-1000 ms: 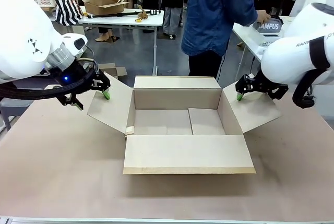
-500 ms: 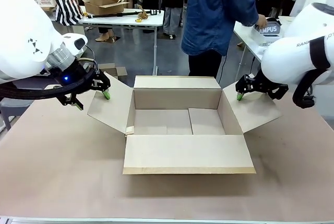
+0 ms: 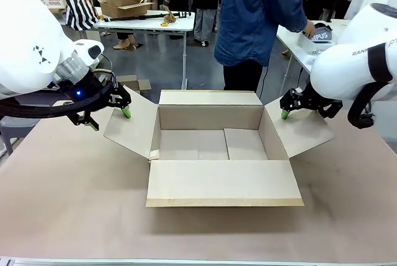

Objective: Pack the gift set into the box.
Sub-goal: Lift both hands away from the flaps of the Package Box.

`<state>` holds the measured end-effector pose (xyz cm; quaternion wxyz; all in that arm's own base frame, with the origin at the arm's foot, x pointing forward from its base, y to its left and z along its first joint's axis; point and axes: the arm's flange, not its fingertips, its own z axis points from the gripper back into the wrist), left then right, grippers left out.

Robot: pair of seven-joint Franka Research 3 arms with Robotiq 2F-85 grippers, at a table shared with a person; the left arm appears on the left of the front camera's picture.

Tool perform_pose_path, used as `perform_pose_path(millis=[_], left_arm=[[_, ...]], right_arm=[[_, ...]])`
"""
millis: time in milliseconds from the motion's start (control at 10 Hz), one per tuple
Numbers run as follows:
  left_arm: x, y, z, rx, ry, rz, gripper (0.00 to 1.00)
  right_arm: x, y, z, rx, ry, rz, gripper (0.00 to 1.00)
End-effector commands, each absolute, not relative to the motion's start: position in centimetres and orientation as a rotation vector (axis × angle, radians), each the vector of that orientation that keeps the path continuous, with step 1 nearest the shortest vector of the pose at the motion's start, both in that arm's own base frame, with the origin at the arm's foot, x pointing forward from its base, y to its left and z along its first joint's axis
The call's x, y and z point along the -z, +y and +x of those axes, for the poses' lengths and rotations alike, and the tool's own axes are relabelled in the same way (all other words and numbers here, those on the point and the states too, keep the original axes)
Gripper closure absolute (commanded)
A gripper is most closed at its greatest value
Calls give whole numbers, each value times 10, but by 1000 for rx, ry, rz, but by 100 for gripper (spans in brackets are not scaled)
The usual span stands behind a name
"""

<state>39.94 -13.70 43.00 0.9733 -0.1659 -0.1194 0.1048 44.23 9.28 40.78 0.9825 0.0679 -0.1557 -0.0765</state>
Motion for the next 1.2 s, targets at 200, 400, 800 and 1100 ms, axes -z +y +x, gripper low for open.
perform_pose_path(millis=[200,400,800,1100], left_arm=[[-433,-137,400,-222,-239,-316,0],[-433,-137,400,-222,-239,-316,0],[-433,-137,400,-222,-239,-316,0],[-433,-137,400,-222,-239,-316,0]], right_arm=[[-412,94,443,172,-310,120,0],[-412,94,443,172,-310,120,0],[-412,94,443,172,-310,120,0],[-412,94,443,172,-310,120,0]])
